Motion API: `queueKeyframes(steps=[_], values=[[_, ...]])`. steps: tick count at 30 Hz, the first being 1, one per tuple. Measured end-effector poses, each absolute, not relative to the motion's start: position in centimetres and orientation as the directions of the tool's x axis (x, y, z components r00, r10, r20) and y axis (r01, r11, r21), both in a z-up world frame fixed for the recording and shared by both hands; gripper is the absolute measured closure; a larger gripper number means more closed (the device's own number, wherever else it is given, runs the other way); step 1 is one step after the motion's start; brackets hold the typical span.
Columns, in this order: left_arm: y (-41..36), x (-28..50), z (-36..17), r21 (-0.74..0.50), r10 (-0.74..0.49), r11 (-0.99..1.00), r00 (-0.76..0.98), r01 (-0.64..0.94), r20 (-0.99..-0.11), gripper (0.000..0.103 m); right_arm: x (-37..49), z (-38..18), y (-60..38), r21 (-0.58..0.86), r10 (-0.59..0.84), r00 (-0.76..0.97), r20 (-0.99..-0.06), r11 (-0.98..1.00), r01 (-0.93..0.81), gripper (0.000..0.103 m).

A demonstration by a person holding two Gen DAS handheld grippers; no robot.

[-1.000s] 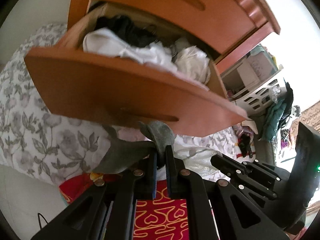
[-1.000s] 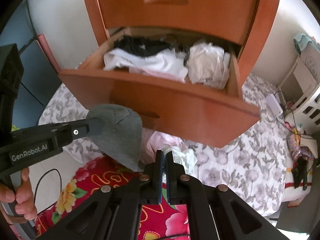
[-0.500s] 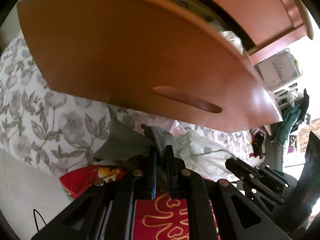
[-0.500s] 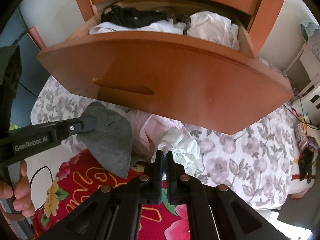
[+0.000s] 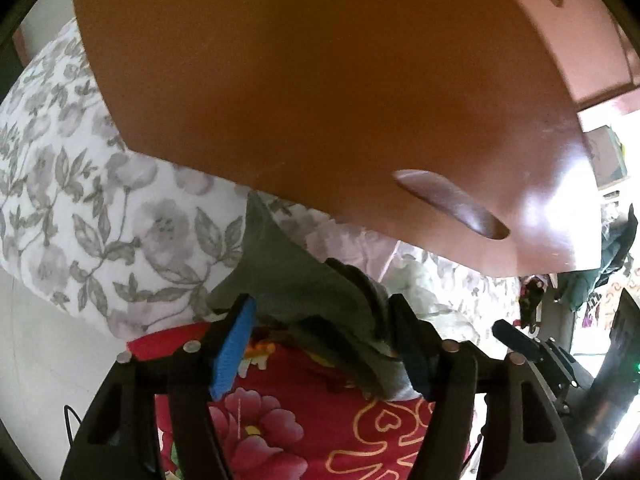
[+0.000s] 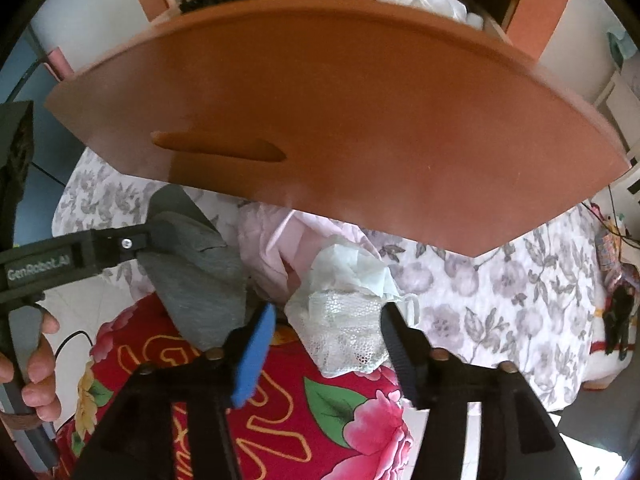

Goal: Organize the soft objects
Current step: 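Open both tools to release the grey and lace cloths onto the blanket, then raise both tools and move them back into the open drawer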

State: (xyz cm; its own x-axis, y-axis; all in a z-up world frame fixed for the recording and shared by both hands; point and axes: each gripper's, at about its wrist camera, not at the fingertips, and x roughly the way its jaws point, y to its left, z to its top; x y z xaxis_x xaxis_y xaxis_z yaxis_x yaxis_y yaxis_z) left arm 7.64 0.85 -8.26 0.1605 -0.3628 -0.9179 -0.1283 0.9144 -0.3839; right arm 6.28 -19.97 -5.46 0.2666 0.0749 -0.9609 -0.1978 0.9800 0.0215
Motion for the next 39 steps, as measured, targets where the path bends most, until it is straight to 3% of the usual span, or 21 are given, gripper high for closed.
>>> queueKeyframes(steps=[3,11,15,29,39], values=[[0.9,7.6,-8.4,-0.360,-0.340,0.926,0.167,-0.113,-0.926,0.027,6.5,-6.0,-20.4,0.018,0.065,0.259,-0.964,0.984,-0.180,0.027],[1.0,7.6,-7.9,-0.314,-0.288,0.944,0.217,-0.099,-0.933,0.011,6.7,-7.0,-20.8,0.016,0.062,0.254,-0.965,0.984,-0.177,0.018],[1.3,7.5,-7.5,-0.298,-0.266,0.950,0.250,-0.096,-0.931,0.007,6.6,-7.0,-20.7,0.008,0.058,0.267,-0.962,0.983,-0.184,0.000],[1.2,6.9,-6.2,-0.287,-0.256,0.955,0.282,-0.076,-0.925,0.005,5.9,-5.6,-21.1,0.000,0.055,0.302,-0.952,0.984,-0.180,0.000],[1.6,5.9,-2.4,-0.308,-0.268,0.949,0.333,-0.073,-0.904,0.005,4.7,-2.2,-21.1,0.000,0.067,0.346,-0.936,0.982,-0.190,0.000]])
